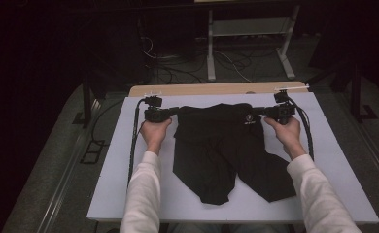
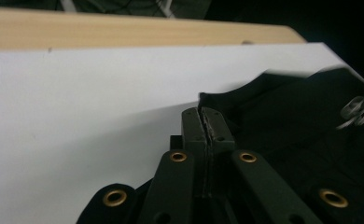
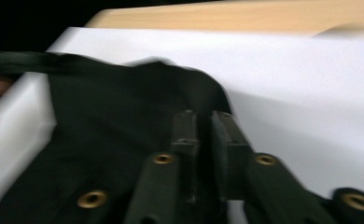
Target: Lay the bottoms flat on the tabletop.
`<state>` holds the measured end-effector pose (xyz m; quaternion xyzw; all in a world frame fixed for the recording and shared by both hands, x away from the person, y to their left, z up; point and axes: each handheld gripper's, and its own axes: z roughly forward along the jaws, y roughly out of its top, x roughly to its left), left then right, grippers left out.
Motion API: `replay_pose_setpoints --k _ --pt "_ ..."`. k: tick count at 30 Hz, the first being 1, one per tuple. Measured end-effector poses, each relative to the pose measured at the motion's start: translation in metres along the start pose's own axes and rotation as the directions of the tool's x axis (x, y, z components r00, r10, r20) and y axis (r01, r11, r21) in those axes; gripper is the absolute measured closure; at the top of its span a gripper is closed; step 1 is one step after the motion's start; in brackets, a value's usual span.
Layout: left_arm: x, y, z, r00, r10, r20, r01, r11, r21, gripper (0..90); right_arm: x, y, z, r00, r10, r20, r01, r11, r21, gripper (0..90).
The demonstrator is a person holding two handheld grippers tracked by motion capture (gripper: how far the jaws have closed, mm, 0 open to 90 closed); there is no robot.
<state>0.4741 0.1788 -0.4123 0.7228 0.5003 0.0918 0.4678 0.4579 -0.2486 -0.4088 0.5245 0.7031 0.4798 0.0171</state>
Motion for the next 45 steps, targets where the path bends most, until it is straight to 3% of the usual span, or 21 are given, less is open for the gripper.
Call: replay_pose_setpoints --k 2,6,9,12,17,20,23,27,28,31,33,39,45 --pt "0.002 -0.002 0.003 1.0000 -0.001 -0.009 0.001 0.9999 0.014 89.4 -0.002 -0.005 0.003 0.9999 0.011 -0.008 -0.011 1.000 -0.008 72.3" --pt "0.006 -0.005 0.004 0.9998 -0.009 -0.021 0.009 0.9995 0.031 89.4 -0.008 -0.006 0.000 0.9972 -0.021 0.071 0.020 1.000 0.024 65.4" --pt "0.007 -0.006 0.005 0.9995 -0.011 -0.028 0.012 0.9993 0.036 89.4 -0.017 -0.004 -0.007 0.9961 0.015 0.087 -0.015 1.000 0.008 62.3" --pt "0.007 -0.006 0.005 0.9994 -0.020 -0.027 0.021 0.9991 0.038 89.4 -0.028 -0.003 -0.009 0.9927 0.054 0.107 -0.059 0.998 0.035 59.2" --pt "0.010 -0.008 0.007 0.9995 -0.016 -0.028 0.018 0.9983 0.055 89.3 -0.047 -0.009 0.000 0.9821 0.164 0.092 -0.171 0.982 0.075 57.9" --pt "0.012 -0.009 0.008 0.9994 -0.023 -0.026 0.024 0.9981 0.056 89.4 -0.054 -0.010 0.009 0.9740 0.220 0.057 -0.224 0.971 0.081 58.6" --pt "0.013 -0.008 0.008 0.9991 -0.041 -0.011 0.042 0.9982 0.043 89.4 -0.057 -0.008 0.019 0.9628 0.270 -0.003 -0.269 0.960 0.076 64.9" --pt "0.014 -0.004 0.007 0.9986 -0.052 -0.006 0.052 0.9980 0.035 89.4 -0.056 -0.001 0.030 0.9557 0.291 -0.047 -0.284 0.952 0.111 85.2" --pt "0.014 -0.002 0.007 0.9985 -0.055 -0.008 0.055 0.9981 0.029 89.5 -0.055 0.002 0.030 0.9560 0.288 -0.053 -0.282 0.953 0.109 85.8" --pt "0.016 0.005 0.005 0.9964 -0.085 0.005 0.085 0.9964 0.000 89.5 -0.045 0.016 0.025 0.9760 0.214 -0.038 -0.210 0.973 0.091 86.4" --pt "0.015 0.013 0.004 0.9952 -0.097 0.009 0.097 0.9952 -0.011 89.5 -0.039 0.027 0.019 0.9847 0.172 -0.031 -0.169 0.983 0.071 86.4" --pt "0.009 0.036 0.003 0.9954 -0.096 0.009 0.096 0.9947 -0.036 89.5 -0.027 0.055 0.004 0.9905 0.135 -0.023 -0.135 0.990 0.030 86.5" --pt "0.009 0.055 0.003 0.9956 -0.094 -0.004 0.094 0.9945 -0.047 89.5 -0.029 0.069 -0.002 0.9916 0.128 0.018 -0.128 0.992 0.008 86.9"
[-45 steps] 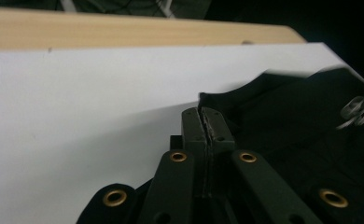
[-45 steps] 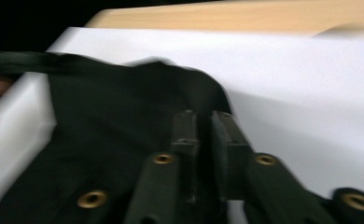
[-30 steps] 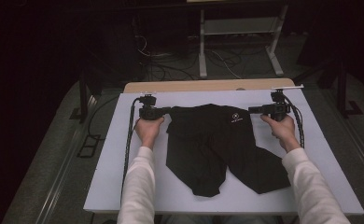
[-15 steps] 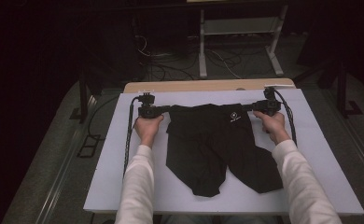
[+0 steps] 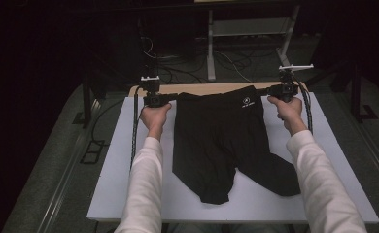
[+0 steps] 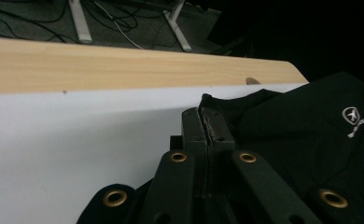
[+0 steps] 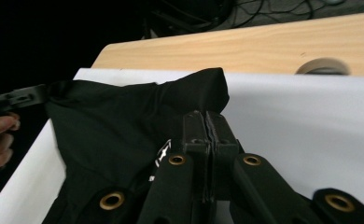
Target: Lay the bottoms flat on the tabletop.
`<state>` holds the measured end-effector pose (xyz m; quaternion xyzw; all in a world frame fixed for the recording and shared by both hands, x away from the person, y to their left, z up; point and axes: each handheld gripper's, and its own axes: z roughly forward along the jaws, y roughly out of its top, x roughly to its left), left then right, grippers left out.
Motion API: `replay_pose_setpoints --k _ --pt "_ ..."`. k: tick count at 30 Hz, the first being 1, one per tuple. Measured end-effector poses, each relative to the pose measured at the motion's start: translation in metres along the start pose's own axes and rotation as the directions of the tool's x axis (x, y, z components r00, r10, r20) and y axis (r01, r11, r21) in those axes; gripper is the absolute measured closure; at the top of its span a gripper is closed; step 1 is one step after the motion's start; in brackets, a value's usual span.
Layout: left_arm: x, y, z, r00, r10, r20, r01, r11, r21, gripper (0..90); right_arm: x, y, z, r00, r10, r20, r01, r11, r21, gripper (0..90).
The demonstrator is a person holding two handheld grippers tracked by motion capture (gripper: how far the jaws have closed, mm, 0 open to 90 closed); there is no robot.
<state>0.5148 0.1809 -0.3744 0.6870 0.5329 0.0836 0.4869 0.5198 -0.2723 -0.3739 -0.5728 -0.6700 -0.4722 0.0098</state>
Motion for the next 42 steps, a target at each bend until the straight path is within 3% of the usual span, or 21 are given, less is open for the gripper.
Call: replay_pose_setpoints --k 5,12,18,20,22,24,25,27,32,36,39,42 --pt "-0.001 0.024 -0.003 0.9997 -0.022 0.007 0.022 0.9993 -0.030 89.5 0.000 0.021 -0.007 0.9998 0.019 -0.006 -0.019 0.999 -0.036 87.0" --pt "-0.010 0.051 -0.008 1.0000 0.005 -0.003 -0.006 0.9980 -0.063 89.5 0.012 0.048 -0.018 0.9996 -0.016 0.023 0.017 0.997 -0.081 87.0" --pt "-0.015 0.070 -0.007 1.0000 -0.001 -0.002 0.001 0.9950 -0.099 89.5 0.018 0.061 -0.017 0.9964 -0.055 0.065 0.062 0.991 -0.117 87.0" --pt "-0.016 0.070 -0.005 0.9995 -0.022 -0.024 0.018 0.9917 -0.127 89.4 0.017 0.063 -0.016 0.9950 -0.054 0.084 0.065 0.988 -0.138 87.0" --pt "-0.013 0.064 0.002 0.9989 -0.047 0.007 0.048 0.9854 -0.164 86.1 0.012 0.062 -0.012 0.9935 -0.041 0.106 0.057 0.987 -0.147 85.7" --pt "-0.007 0.050 0.013 0.9929 -0.096 0.071 0.106 0.9827 -0.152 63.8 0.006 0.053 -0.002 0.9845 -0.040 0.171 0.060 0.992 -0.112 79.7" --pt "-0.006 0.040 0.018 0.9921 -0.107 0.065 0.115 0.9838 -0.137 55.0 0.001 0.045 0.004 0.9791 -0.051 0.197 0.068 0.995 -0.079 77.8" --pt "-0.003 0.018 0.027 0.9948 -0.082 0.060 0.089 0.9888 -0.120 50.5 -0.013 0.025 0.013 0.9760 -0.020 0.217 0.035 0.997 -0.065 70.7" --pt "0.006 -0.023 0.033 0.9868 -0.109 0.120 0.122 0.9865 -0.110 30.4 -0.038 -0.021 0.024 0.9814 0.010 0.192 0.002 0.998 -0.061 63.0" --pt "0.006 -0.034 0.028 0.9902 -0.088 0.109 0.096 0.9924 -0.077 14.0 -0.042 -0.038 0.017 0.9843 -0.019 0.175 0.031 0.997 -0.065 51.1" --pt "0.005 -0.038 0.022 0.9907 -0.094 0.098 0.101 0.9930 -0.062 1.9 -0.040 -0.044 0.010 0.9842 -0.045 0.171 0.058 0.996 -0.067 37.4" --pt "0.000 -0.043 0.016 0.9916 -0.077 0.104 0.085 0.9929 -0.082 0.0 -0.036 -0.050 0.006 0.9854 -0.069 0.156 0.079 0.995 -0.056 19.2"
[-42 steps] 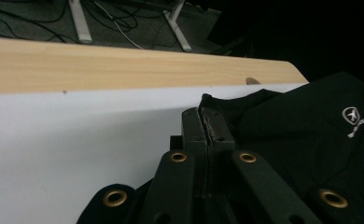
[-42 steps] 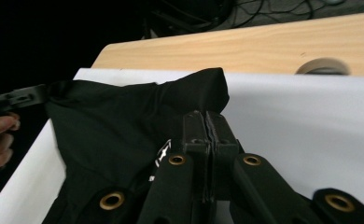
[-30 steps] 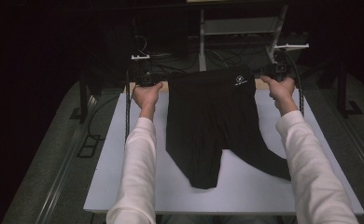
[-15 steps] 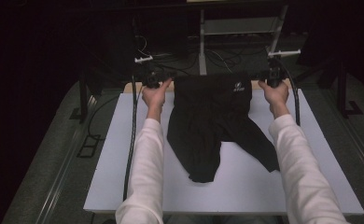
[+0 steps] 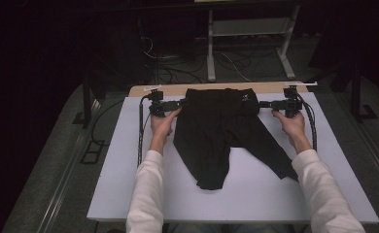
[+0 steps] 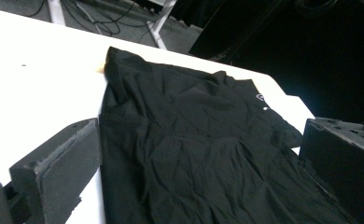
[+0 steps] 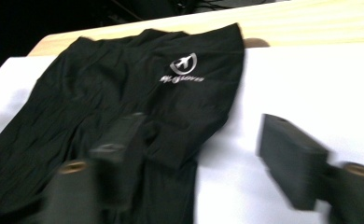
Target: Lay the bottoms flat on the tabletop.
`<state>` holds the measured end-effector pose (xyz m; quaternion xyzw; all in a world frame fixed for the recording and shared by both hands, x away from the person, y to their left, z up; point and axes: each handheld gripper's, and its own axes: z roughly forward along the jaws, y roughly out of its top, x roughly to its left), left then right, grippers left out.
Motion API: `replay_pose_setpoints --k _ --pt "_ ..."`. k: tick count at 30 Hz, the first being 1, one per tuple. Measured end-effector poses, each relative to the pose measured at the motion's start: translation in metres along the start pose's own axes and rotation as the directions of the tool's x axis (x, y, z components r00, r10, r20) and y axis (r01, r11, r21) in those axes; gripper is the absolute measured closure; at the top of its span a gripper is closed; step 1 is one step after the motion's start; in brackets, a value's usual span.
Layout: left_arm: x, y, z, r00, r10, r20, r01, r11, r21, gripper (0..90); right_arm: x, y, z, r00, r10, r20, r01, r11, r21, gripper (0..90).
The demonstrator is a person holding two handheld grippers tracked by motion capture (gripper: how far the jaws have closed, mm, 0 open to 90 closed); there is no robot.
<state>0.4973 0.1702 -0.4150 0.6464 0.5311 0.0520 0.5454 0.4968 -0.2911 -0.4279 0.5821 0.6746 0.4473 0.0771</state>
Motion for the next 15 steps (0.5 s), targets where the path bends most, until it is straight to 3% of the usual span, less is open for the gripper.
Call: replay_pose_setpoints --k 5,8,15 --pt "-0.006 -0.010 -0.005 0.9996 0.021 0.020 -0.021 0.9998 0.006 0.0 0.007 -0.006 -0.008 0.9994 -0.027 -0.022 0.027 1.000 0.005 0.8" --pt "-0.007 -0.015 -0.008 0.9989 0.041 0.021 -0.042 0.9990 0.018 0.0 0.007 -0.010 -0.013 0.9987 -0.034 -0.039 0.034 0.999 0.013 0.0" --pt "-0.006 -0.026 -0.018 0.9989 0.035 0.031 -0.035 0.9993 0.007 0.0 0.005 -0.018 -0.025 0.9972 -0.040 -0.064 0.041 0.999 0.025 0.0"
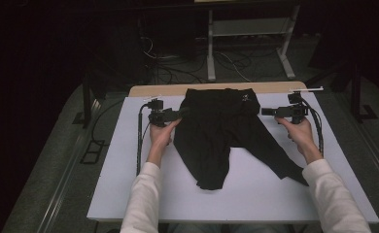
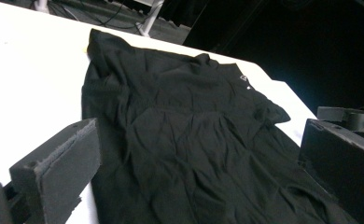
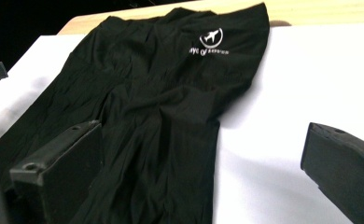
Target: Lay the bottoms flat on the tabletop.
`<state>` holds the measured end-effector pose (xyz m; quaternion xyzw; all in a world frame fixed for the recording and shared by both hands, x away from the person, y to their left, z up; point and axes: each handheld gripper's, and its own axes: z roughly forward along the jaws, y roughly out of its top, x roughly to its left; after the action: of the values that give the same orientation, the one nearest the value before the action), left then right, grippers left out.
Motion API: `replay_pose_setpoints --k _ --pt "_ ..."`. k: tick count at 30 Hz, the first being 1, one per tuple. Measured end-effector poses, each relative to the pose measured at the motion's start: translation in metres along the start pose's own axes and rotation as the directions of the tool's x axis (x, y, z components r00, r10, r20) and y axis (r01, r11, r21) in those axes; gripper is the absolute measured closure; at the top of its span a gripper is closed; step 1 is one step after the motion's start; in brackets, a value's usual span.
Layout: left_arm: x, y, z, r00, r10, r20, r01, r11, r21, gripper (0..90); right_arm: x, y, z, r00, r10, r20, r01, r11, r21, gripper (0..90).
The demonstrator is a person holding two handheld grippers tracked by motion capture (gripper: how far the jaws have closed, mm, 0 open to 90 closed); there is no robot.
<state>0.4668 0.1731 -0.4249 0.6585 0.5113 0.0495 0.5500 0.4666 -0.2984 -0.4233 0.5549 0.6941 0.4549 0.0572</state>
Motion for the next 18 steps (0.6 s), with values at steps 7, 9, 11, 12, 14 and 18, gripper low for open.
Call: replay_pose_setpoints --k 7,9,11,12,14,18 --pt "-0.004 -0.006 -0.015 0.9999 0.016 -0.003 -0.016 0.9998 -0.012 0.1 0.000 -0.013 -0.015 1.0000 -0.006 -0.008 0.006 1.000 -0.003 0.0" --pt "-0.006 -0.008 -0.018 0.9997 0.025 0.003 -0.025 0.9997 -0.008 0.1 0.001 -0.018 -0.019 0.9999 -0.008 -0.011 0.008 1.000 -0.004 0.0" --pt "-0.009 -0.012 -0.021 0.9996 0.028 0.008 -0.028 0.9996 -0.006 0.1 0.003 -0.023 -0.025 0.9997 -0.012 -0.019 0.012 1.000 -0.005 0.0" --pt "-0.011 -0.014 -0.022 0.9995 0.029 0.015 -0.029 0.9996 -0.004 0.1 0.004 -0.027 -0.028 0.9997 -0.013 -0.022 0.013 1.000 -0.008 0.0" --pt "-0.016 -0.017 -0.024 0.9989 0.043 0.018 -0.043 0.9990 0.012 0.1 0.006 -0.033 -0.035 0.9995 -0.020 -0.024 0.020 1.000 -0.007 0.0" --pt "-0.027 -0.021 -0.026 0.9974 0.055 0.046 -0.056 0.9982 0.021 0.1 0.010 -0.046 -0.051 0.9990 -0.024 -0.038 0.023 1.000 -0.020 0.0"
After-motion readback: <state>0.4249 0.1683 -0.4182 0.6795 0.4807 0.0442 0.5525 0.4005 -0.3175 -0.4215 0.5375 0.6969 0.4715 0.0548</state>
